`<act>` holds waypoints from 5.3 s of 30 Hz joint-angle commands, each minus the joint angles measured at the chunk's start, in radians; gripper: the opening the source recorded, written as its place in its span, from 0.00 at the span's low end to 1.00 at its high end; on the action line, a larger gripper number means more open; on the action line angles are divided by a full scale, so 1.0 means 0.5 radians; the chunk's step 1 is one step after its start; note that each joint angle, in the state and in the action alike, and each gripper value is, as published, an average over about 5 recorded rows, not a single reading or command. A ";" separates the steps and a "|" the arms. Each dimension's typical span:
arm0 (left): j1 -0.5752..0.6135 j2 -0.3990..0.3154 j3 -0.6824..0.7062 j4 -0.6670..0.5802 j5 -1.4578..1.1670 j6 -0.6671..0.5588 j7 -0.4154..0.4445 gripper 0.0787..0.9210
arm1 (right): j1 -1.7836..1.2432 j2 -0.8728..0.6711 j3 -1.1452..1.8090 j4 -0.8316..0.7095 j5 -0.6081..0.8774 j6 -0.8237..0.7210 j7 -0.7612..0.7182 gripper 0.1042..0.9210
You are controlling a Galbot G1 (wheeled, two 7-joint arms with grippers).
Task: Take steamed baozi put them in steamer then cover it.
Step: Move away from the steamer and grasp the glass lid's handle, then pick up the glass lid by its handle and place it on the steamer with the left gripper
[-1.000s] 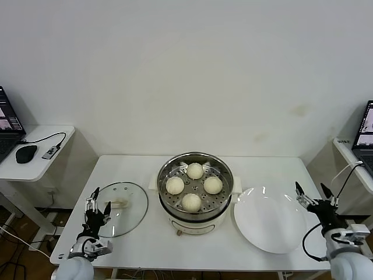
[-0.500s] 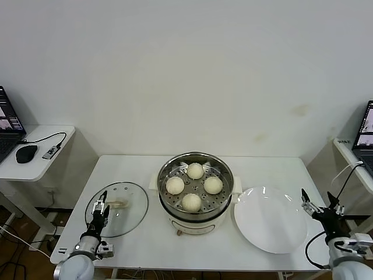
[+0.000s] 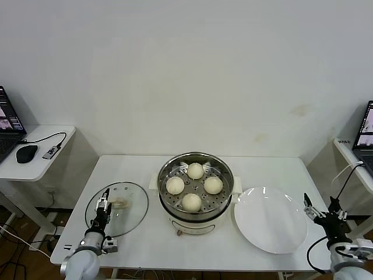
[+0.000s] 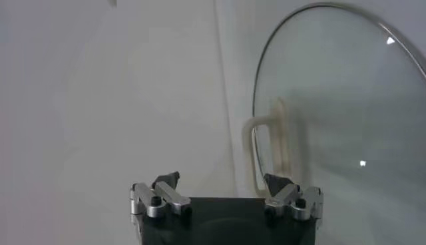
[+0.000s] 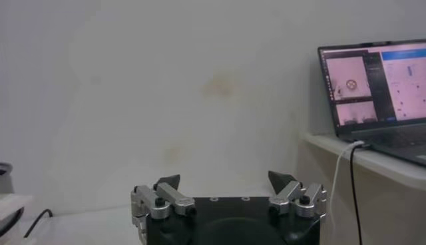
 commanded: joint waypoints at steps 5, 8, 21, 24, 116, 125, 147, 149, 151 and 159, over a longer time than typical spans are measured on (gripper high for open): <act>-0.106 -0.060 0.056 0.080 -0.047 0.185 -0.009 0.88 | -0.016 0.014 0.013 -0.003 -0.006 0.014 0.002 0.88; -0.131 -0.082 0.055 0.110 -0.052 0.212 -0.044 0.88 | -0.021 0.015 0.013 -0.007 -0.011 0.018 0.001 0.88; -0.234 -0.154 0.051 0.260 -0.098 0.228 -0.168 0.88 | -0.034 0.028 0.011 -0.011 -0.025 0.032 -0.009 0.88; -0.244 -0.160 0.048 0.299 -0.117 0.218 -0.192 0.88 | -0.043 0.026 0.016 -0.009 -0.028 0.037 -0.013 0.88; -0.658 -0.671 1.240 -0.780 0.442 1.426 0.983 0.07 | 0.065 0.231 0.084 -0.073 -0.371 -0.064 -0.019 0.88; -0.682 -0.762 1.378 -0.641 0.441 1.427 0.957 0.07 | 0.070 0.233 0.095 -0.104 -0.375 -0.050 -0.019 0.88; -0.632 -0.777 1.328 -0.465 0.692 1.422 0.880 0.07 | 0.079 0.229 0.101 -0.109 -0.380 -0.046 -0.022 0.88; -0.630 -0.777 1.324 -0.459 0.698 1.422 0.876 0.07 | 0.079 0.229 0.101 -0.110 -0.381 -0.046 -0.022 0.88; -0.625 -0.777 1.321 -0.457 0.703 1.422 0.874 0.07 | 0.078 0.230 0.101 -0.110 -0.382 -0.046 -0.023 0.88; -0.606 -0.771 1.299 -0.436 0.712 1.420 0.869 0.07 | 0.078 0.230 0.097 -0.113 -0.384 -0.042 -0.024 0.88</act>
